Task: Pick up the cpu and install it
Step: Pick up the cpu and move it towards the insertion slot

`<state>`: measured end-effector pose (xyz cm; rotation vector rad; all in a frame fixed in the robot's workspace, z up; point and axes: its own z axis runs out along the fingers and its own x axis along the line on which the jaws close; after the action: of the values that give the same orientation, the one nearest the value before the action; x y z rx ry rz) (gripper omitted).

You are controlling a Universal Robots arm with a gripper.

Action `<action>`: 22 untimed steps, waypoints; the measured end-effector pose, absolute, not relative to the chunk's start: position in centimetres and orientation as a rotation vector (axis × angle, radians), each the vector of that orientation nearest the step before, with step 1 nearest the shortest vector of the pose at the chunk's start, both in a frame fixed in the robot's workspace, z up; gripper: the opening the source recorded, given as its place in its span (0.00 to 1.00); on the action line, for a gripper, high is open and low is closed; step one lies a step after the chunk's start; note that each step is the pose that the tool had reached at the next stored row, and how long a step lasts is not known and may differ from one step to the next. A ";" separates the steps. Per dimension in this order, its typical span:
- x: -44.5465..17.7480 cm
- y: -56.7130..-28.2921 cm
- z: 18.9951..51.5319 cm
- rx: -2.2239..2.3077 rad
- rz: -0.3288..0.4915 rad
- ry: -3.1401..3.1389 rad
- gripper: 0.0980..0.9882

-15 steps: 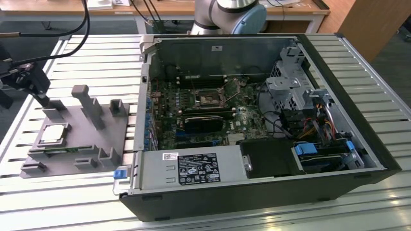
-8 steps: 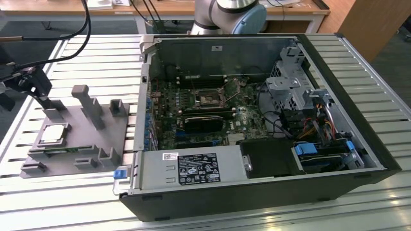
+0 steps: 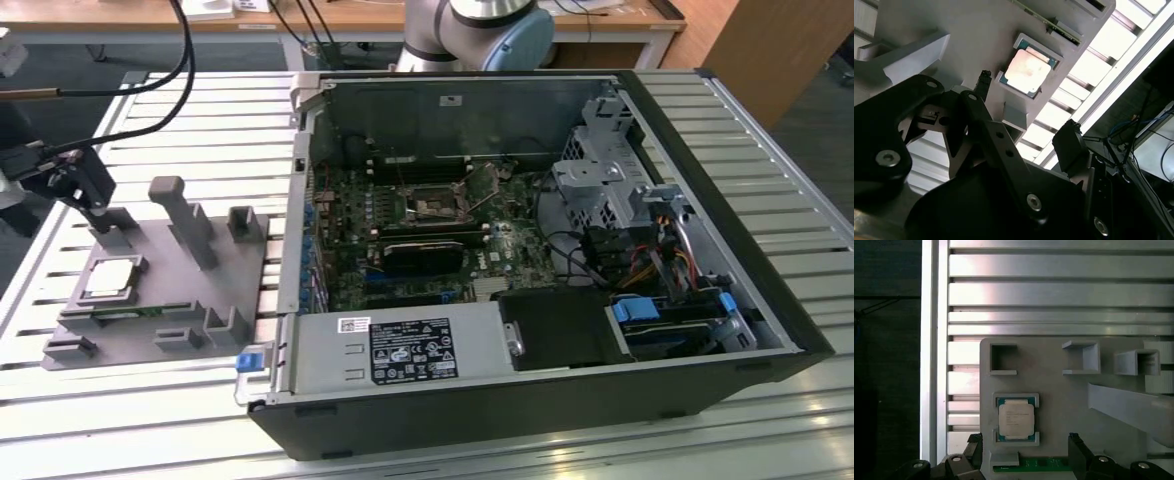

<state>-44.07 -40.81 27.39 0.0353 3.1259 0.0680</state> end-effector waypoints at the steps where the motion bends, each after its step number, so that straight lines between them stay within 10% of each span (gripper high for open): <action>1: -44.0 -40.8 27.3 0.035 0.068 3.126 0.76; 22: -43.7 -40.8 26.1 0.035 0.068 3.126 0.76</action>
<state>-43.69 -40.81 26.05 0.0354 3.1258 0.0683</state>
